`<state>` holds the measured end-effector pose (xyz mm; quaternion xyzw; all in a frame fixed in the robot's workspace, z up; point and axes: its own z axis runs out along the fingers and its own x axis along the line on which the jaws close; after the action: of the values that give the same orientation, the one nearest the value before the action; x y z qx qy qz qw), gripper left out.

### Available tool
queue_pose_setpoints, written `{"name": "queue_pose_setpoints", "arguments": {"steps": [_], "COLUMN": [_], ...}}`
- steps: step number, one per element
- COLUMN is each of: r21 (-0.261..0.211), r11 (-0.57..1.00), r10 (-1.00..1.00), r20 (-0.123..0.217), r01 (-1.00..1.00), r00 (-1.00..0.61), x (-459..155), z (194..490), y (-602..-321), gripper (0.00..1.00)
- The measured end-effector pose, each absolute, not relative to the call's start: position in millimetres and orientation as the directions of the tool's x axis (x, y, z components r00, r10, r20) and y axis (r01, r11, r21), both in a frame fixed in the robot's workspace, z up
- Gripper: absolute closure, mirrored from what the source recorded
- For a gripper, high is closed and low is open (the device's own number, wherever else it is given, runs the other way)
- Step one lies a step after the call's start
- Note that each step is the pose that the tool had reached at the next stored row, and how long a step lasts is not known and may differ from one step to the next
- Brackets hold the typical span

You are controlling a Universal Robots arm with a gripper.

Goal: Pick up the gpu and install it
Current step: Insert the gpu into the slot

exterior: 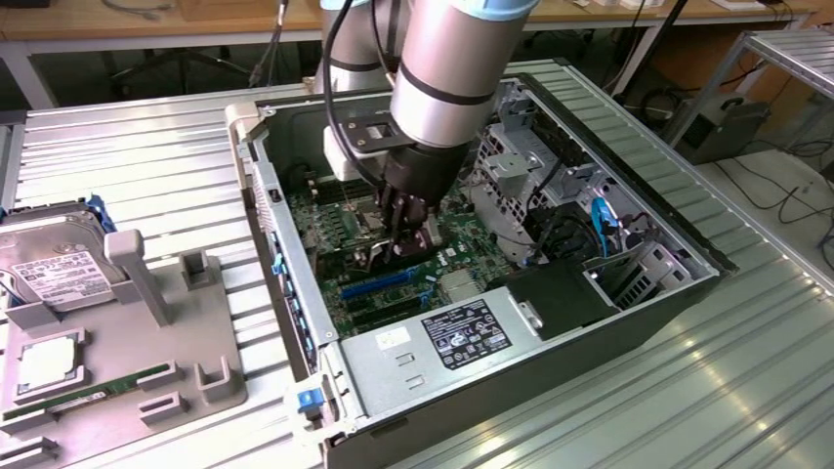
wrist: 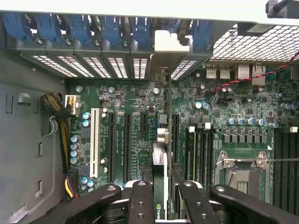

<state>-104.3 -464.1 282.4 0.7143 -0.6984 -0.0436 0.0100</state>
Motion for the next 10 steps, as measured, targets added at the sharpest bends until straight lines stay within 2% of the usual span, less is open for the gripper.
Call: {"name": "queue_pose_setpoints", "arguments": {"steps": [10], "r21": [0.070], "r11": [-0.023], "r10": [-0.999], "r20": [-0.048], "r01": [-0.997], "r00": [0.020], "x": [-108.2], "z": [270.1], "y": [-464.1], "gripper": [0.74]}}
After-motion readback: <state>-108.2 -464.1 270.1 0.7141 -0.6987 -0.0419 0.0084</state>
